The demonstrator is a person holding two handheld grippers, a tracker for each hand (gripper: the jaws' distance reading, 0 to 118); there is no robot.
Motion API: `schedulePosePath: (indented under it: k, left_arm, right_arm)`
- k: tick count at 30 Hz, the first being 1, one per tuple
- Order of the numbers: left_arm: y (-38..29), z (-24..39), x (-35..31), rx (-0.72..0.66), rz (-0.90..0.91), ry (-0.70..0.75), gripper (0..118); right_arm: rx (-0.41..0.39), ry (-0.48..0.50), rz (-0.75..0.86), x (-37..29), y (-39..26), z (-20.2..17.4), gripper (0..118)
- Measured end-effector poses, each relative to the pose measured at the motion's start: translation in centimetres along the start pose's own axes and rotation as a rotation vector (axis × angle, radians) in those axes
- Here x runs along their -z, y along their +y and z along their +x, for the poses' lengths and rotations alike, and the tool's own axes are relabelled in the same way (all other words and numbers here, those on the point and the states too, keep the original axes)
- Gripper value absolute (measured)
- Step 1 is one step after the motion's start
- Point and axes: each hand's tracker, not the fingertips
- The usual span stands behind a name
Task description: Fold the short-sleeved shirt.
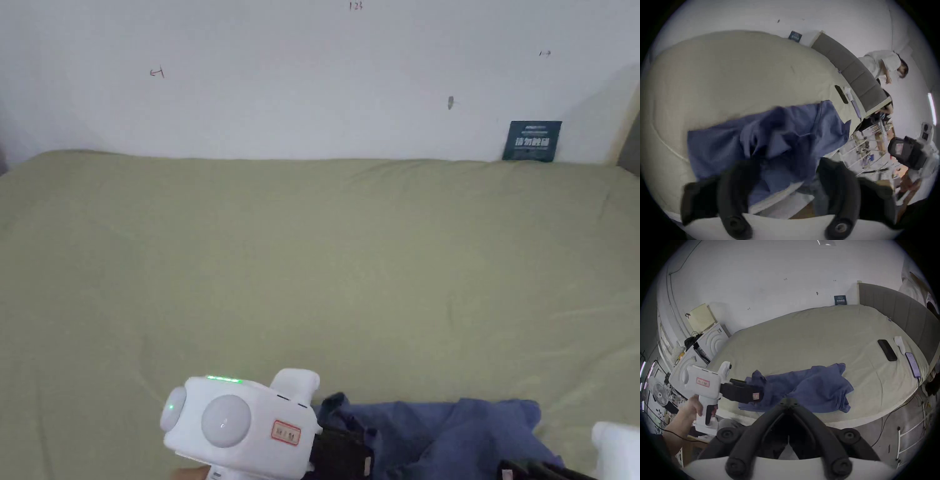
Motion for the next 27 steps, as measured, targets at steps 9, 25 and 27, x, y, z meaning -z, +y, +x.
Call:
schedulePosePath:
  k: [9,25,27]
  left_arm:
    - [-1.3,-5.7,-4.2,-0.283,0.234,-0.09,12]
    - [-4.4,-0.6,8.1,-0.316,0.163,-0.255,0]
    - [-4.7,0.5,8.0,-0.278,0.179,-0.194,0]
  right_arm:
    - [0.008,-0.013,-0.017,0.6,-0.2,0.5,1]
    - [-0.014,0.002,0.057,-3.0,-0.2,-0.5,1]
    - [-0.02,0.003,0.05,-2.7,-0.3,-0.7,1]
